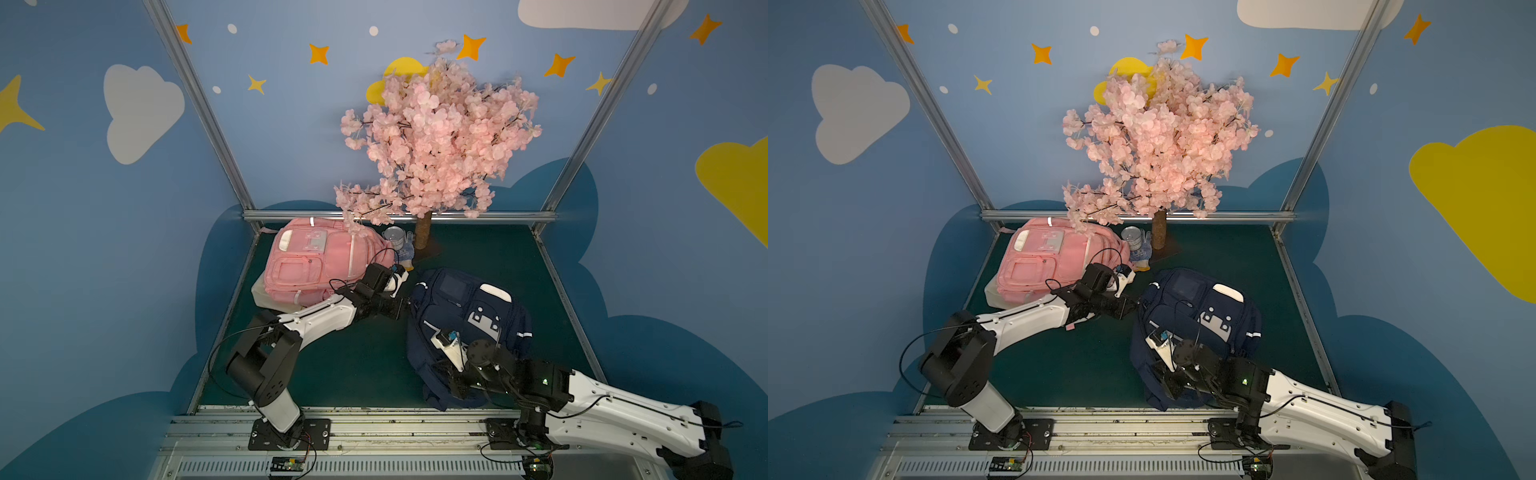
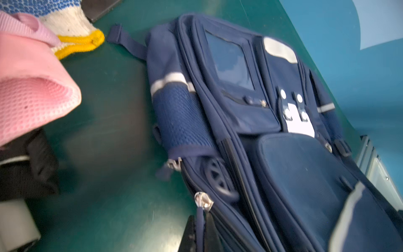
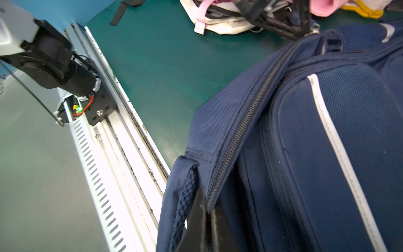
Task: Zip up the backpack
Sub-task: Zip the zipper on the backpack.
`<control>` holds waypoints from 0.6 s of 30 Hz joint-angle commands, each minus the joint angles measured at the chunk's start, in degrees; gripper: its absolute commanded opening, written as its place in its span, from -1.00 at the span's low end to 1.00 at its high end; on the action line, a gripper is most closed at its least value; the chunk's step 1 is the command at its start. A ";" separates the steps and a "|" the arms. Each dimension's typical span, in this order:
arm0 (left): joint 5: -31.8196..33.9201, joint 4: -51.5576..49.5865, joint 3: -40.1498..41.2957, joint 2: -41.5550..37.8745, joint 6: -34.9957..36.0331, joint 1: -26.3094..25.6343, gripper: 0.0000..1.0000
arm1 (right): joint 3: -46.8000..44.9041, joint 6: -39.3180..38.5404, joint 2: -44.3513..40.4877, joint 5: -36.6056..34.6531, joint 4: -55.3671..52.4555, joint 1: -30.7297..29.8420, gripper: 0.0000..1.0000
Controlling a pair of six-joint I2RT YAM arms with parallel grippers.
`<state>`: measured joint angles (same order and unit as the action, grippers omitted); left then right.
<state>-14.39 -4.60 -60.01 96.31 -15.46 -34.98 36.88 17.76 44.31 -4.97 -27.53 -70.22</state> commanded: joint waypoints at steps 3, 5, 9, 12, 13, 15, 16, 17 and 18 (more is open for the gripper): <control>2.92 6.59 -4.97 4.84 -0.89 1.35 -0.91 | 0.23 -1.42 -1.62 3.61 1.41 -1.57 -1.00; 3.20 5.15 -6.84 6.73 -0.70 1.35 -0.88 | 0.09 -1.41 -1.44 3.35 1.68 -1.58 -1.00; 3.82 4.42 -7.52 7.69 -0.99 1.44 -0.68 | -0.18 -1.35 -1.69 1.75 1.57 -1.65 -1.00; 4.97 5.10 -5.63 5.53 -1.97 1.39 -0.27 | -0.34 -0.71 -2.20 -1.54 1.37 -1.65 -1.00; 5.69 5.21 -4.88 4.41 -2.34 1.33 -0.15 | -0.40 0.03 -2.39 -4.00 1.41 -1.58 -1.00; 7.65 4.64 -2.97 1.07 -3.28 1.42 0.05 | -0.30 1.60 -3.17 -9.59 1.72 -1.34 -1.00; 8.73 4.32 -2.01 -0.75 -3.77 1.40 0.11 | 0.02 2.52 -3.48 -12.57 1.99 -1.03 -1.00; 9.83 4.01 -0.75 -3.31 -4.51 1.34 0.17 | 0.70 3.69 -3.76 -15.69 2.40 -0.46 -1.00; 11.03 4.06 1.06 -6.21 -5.25 1.32 0.23 | 1.31 4.45 -3.96 -17.99 3.24 0.55 -1.00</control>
<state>-7.57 -1.19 -61.08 96.97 -18.63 -33.65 36.10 19.11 42.33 -12.67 -28.40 -71.02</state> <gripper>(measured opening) 0.599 0.053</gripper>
